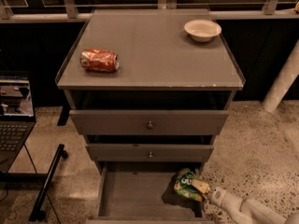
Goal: Place green rice chip bag into bottom drawer
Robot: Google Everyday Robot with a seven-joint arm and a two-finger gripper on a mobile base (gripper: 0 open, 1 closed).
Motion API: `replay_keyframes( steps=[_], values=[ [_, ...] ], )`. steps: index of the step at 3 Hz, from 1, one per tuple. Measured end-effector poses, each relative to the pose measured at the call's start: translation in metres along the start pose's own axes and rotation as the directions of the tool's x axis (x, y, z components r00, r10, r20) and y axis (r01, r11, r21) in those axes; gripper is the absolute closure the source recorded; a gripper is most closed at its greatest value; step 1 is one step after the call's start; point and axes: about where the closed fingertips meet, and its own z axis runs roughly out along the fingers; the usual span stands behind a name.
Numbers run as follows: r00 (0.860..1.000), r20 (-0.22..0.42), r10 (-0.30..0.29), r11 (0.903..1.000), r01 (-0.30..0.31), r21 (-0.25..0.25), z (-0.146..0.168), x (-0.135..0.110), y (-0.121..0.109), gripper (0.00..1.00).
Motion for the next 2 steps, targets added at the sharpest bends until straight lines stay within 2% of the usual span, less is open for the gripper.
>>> replay_keyframes(
  steps=[1, 2],
  values=[
    [1.0, -0.031, 0.003, 0.9989, -0.002, 0.046, 0.0071, 0.0045, -0.0114, 1.0],
    [0.996, -0.087, 0.005, 0.995, 0.004, 0.1, 0.0057, 0.0066, -0.0202, 0.82]
  ],
)
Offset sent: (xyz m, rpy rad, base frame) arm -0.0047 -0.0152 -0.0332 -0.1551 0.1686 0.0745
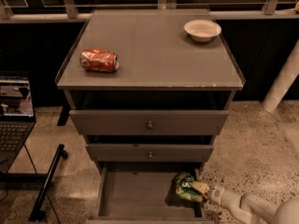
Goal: Place green rice chip bag into bottom drawer
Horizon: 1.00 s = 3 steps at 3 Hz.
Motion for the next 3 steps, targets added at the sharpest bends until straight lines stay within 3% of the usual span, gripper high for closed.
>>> replay_keyframes(
  steps=[3],
  values=[
    [1.0, -0.003, 0.001, 1.0, -0.001, 0.004, -0.0006, 0.0006, -0.0014, 0.13]
  ],
)
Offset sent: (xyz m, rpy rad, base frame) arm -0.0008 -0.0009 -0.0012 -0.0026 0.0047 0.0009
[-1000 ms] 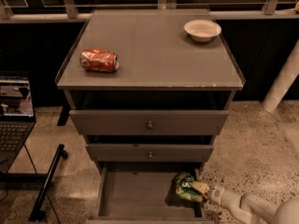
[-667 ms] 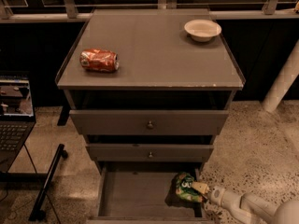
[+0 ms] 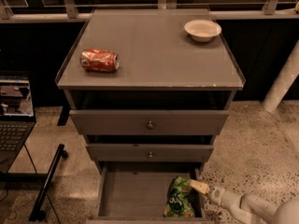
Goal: Place green rice chip bag into bottom drawer
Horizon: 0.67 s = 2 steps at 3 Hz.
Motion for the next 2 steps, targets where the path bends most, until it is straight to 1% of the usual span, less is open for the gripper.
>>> replay_keyframes(
  steps=[1, 2],
  values=[
    [1.0, 0.0, 0.0, 1.0, 0.0, 0.0, 0.0001, 0.0, 0.0, 0.0],
    [1.0, 0.0, 0.0, 1.0, 0.0, 0.0, 0.0001, 0.0, 0.0, 0.0]
  ],
)
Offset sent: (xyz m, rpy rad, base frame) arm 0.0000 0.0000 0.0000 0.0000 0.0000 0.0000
